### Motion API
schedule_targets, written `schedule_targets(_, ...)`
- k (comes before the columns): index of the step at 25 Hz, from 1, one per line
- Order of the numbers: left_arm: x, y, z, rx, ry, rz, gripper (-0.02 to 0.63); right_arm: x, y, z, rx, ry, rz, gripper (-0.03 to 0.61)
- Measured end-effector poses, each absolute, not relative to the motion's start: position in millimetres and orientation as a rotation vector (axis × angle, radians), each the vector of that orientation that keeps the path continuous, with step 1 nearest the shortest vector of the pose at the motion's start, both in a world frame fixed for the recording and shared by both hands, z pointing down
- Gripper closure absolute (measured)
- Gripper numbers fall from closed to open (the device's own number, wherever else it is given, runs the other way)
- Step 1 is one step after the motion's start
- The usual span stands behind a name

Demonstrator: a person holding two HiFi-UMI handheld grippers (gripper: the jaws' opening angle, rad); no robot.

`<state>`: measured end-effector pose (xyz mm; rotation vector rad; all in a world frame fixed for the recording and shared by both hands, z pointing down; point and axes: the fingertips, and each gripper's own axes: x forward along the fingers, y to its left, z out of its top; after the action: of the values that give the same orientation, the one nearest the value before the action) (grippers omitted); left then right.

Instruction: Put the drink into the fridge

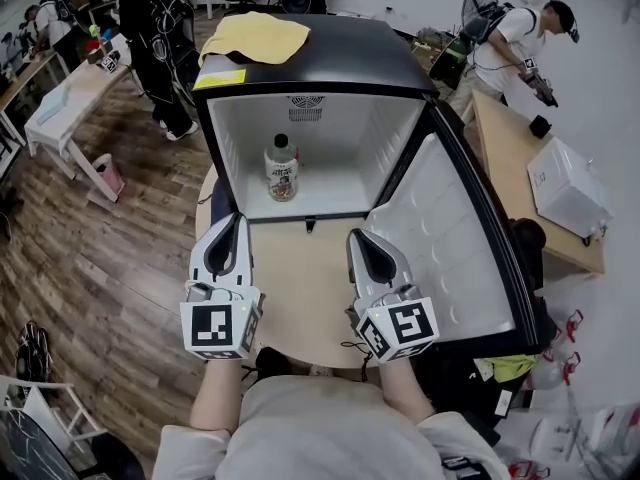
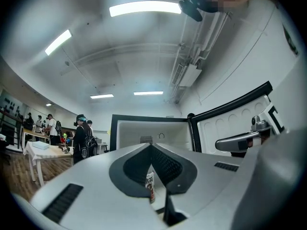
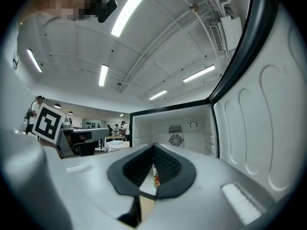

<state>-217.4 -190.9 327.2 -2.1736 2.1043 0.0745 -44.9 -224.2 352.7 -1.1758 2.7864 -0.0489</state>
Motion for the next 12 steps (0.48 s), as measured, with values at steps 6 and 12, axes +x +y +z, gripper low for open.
schedule_targets(6, -209.2, -166.5, 330.3, -2.152, 2.127, 0.088, 0.604, -37.6, -208.7, 353.0, -1.157, 2.796, -0.042, 0.568)
schedule_targets(12, -199.2, -148.1, 331.7, -2.137, 2.152, 0.114, 0.604, -28.7, -195.5, 353.2, -1.136, 2.816, -0.012, 0.568)
